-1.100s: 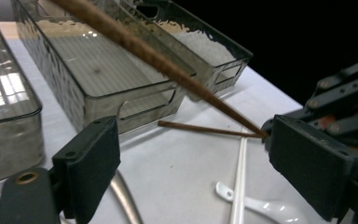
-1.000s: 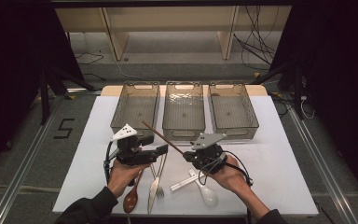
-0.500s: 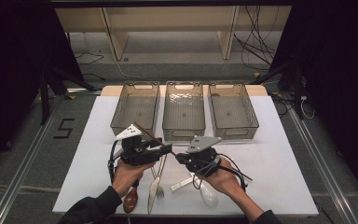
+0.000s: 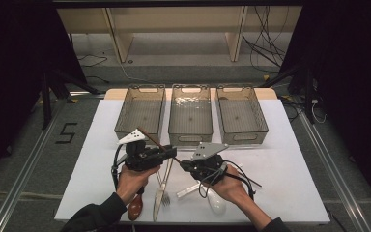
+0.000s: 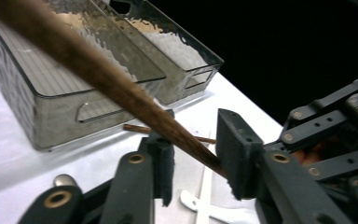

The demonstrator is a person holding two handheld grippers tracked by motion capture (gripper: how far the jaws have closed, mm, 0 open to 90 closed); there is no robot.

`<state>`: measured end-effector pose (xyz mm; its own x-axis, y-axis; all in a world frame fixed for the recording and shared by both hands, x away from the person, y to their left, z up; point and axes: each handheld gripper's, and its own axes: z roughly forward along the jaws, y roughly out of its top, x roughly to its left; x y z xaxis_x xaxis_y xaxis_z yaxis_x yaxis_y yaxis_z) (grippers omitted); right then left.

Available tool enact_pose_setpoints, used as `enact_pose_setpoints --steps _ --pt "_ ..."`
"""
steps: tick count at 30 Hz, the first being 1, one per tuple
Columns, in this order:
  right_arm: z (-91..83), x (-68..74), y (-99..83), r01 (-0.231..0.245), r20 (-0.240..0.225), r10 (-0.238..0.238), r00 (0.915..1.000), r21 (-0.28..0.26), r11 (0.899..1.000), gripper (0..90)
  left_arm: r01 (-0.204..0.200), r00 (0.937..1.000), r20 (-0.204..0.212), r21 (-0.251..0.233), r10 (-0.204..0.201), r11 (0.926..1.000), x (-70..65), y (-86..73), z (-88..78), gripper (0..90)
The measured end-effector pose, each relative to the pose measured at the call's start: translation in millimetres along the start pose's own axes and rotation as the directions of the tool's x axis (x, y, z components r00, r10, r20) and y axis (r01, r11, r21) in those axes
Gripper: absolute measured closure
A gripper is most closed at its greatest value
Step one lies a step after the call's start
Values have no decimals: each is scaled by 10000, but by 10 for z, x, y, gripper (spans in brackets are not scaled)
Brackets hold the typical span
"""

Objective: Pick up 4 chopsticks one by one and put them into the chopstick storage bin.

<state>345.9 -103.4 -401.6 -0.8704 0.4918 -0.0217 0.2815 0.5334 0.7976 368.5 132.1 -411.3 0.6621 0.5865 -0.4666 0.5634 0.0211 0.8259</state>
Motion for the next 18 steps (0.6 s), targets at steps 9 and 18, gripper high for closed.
enact_pose_setpoints --steps 9,18 --pt "17 15 -16 28 -57 -28 10000 -78 10000 857 364 9955 874 90 -370 9993 -42 48 -21 800" --pt "-64 -75 -25 -465 -267 466 9986 39 9989 610 -366 9987 363 296 355 9989 -33 158 -104 833"
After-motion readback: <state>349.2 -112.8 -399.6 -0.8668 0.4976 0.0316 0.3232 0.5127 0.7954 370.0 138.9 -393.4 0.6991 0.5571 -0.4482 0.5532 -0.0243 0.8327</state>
